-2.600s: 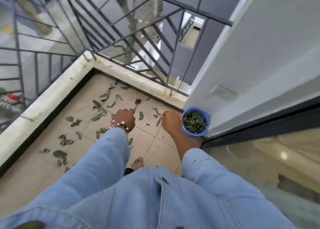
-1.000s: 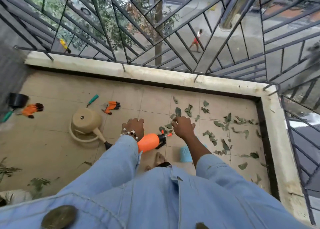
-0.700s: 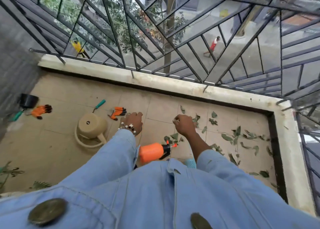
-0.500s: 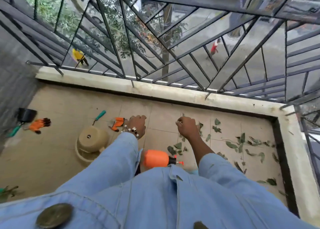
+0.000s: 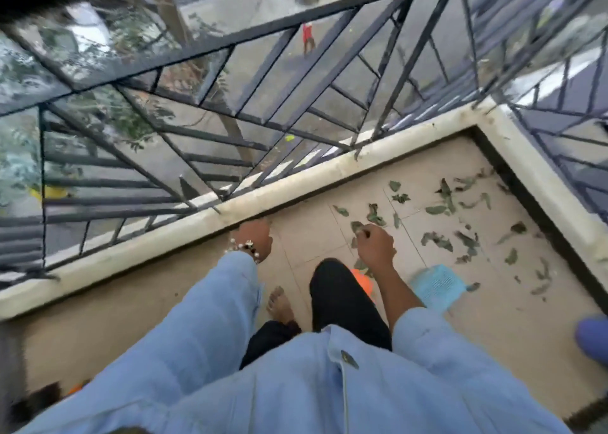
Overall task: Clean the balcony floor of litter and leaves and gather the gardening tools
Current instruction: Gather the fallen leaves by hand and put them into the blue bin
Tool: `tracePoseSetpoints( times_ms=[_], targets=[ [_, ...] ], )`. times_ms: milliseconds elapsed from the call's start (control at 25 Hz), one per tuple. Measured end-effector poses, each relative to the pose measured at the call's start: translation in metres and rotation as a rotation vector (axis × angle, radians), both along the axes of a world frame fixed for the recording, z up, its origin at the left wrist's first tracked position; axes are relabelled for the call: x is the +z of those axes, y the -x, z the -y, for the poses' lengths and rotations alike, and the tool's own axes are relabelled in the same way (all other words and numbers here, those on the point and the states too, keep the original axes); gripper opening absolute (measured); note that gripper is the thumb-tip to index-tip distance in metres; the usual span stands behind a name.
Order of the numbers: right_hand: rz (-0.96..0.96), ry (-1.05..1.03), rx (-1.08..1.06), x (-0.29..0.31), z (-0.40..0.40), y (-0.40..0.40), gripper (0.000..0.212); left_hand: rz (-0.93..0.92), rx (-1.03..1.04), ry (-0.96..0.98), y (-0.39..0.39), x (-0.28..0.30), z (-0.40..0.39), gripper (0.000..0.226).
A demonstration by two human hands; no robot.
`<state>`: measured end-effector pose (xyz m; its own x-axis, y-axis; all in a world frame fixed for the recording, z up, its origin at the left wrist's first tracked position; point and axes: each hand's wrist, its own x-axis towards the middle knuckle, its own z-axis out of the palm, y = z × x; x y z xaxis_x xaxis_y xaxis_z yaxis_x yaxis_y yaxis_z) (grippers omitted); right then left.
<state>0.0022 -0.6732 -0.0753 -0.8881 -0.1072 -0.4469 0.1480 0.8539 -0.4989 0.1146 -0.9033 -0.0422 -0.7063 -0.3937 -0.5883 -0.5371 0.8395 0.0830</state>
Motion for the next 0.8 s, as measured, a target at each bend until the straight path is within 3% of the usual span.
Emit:
tracePoseSetpoints(
  times_ms=[280,520,800],
  targets=[
    [-0.014,0.145,-0.439,0.008,-0.036,0.021,0.023,-0.003,-0.261,-0.048,0.088,-0.003,-0.006,0.05],
    [0.043,0.169,-0.606,-0.024,-0.058,0.025,0.022,0.027,-0.468,-0.085,0.163,-0.025,-0.03,0.05],
    [0.229,0.143,-0.721,-0.085,-0.082,0.064,0.022,0.195,-0.603,-0.165,0.257,-0.09,-0.065,0.052]
  ],
)
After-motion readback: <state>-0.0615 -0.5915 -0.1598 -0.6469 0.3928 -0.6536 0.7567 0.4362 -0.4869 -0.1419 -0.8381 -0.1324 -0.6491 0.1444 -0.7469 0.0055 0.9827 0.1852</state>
